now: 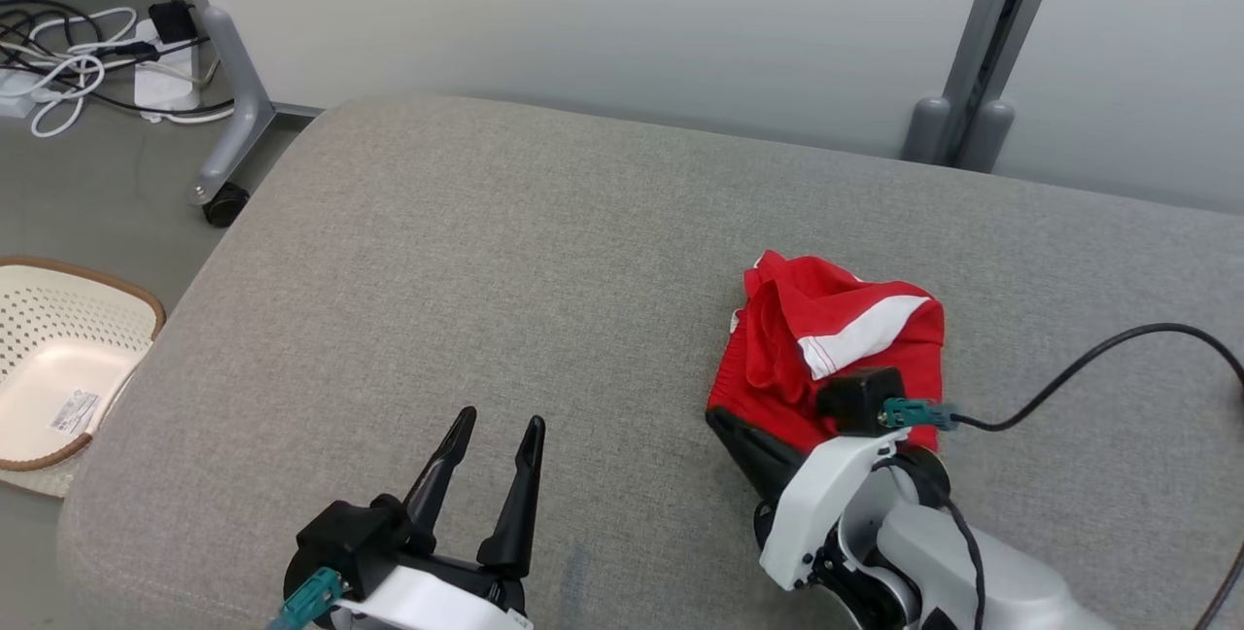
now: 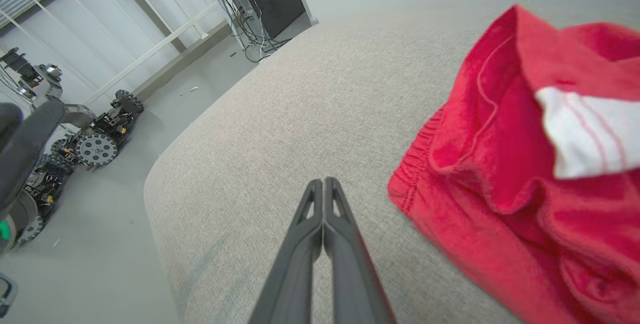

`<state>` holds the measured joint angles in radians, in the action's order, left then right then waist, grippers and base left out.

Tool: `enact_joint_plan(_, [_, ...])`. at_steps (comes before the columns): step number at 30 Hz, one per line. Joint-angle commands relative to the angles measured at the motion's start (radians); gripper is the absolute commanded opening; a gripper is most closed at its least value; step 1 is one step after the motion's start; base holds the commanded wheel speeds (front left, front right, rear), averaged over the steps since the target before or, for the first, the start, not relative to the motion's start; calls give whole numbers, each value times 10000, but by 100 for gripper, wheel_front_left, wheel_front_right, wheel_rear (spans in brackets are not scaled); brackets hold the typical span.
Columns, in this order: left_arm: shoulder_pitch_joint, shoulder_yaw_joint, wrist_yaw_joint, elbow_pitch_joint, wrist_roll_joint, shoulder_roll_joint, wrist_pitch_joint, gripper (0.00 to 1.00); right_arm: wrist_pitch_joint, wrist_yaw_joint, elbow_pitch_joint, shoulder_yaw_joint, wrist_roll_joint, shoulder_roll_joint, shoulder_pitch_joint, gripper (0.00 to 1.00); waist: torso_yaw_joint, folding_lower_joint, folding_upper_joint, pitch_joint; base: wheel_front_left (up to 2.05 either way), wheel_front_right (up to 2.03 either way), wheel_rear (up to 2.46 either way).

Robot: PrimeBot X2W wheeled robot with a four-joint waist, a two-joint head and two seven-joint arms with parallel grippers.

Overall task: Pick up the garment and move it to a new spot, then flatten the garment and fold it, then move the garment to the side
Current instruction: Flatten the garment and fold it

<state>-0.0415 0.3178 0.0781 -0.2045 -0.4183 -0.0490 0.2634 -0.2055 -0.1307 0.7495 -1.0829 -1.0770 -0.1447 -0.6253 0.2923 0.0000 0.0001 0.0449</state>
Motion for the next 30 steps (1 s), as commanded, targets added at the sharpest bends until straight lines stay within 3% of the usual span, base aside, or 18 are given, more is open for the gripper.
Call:
enact_joint_plan(1, [104, -62, -1, -2, 62, -39, 8, 100, -165, -3, -118, -34, -103, -214, -65, 0, -133, 0, -1, -131, 0, 0, 0])
enact_joint_plan(8, [342, -169, -65, 81, 154, -37, 8, 100, -595, -2, -713, 569, -19, -1184, -81, 0, -591, 0, -1, -425, 0, 0, 0])
enact_joint_plan(15, [448, -279, -77, 220, 171, -36, 8, 100, -608, -2, -1603, 2968, 1236, -1926, 701, 0, -950, 0, -1, -473, 0, 0, 0])
enact_joint_plan(22, [453, -328, -32, 249, 228, -37, 8, 100, -604, -2, -2007, 4655, 2350, -1962, 1836, 0, -1124, 0, -1, -433, 0, 0, 0])
enact_joint_plan(30, [256, -249, 9, 288, 179, -36, 8, 100, 109, -2, -1600, 4361, 2274, -1620, 1684, 0, -1128, 0, -1, -183, 0, 0, 0])
